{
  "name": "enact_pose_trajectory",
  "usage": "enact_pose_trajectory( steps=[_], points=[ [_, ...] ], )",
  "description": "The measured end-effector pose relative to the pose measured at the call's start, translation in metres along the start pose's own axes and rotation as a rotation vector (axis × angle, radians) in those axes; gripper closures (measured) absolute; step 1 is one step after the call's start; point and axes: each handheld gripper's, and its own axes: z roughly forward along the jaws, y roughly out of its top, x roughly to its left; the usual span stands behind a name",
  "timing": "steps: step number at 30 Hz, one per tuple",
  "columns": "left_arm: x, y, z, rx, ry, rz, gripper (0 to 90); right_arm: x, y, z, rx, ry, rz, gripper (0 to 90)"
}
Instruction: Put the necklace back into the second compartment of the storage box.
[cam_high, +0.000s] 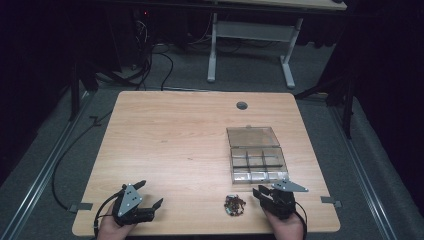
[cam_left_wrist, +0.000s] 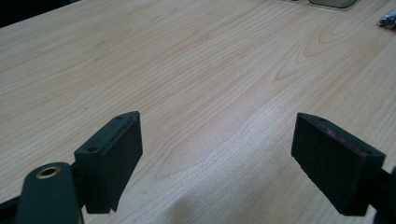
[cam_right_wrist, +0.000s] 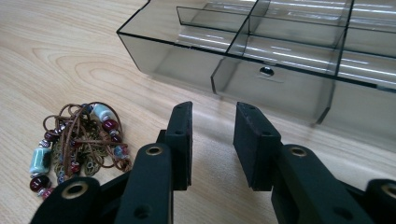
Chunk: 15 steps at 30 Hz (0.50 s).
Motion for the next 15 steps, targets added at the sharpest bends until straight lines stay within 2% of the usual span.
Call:
enact_pose_trajectory(
  steps=[15],
  points=[
    [0.0003,-0.0001,-0.0005,-0.001,0.003,-0.005,16.6,0.0010,0.0023,0.0000,0.014,0.023,-0.008,70.0]
  ],
)
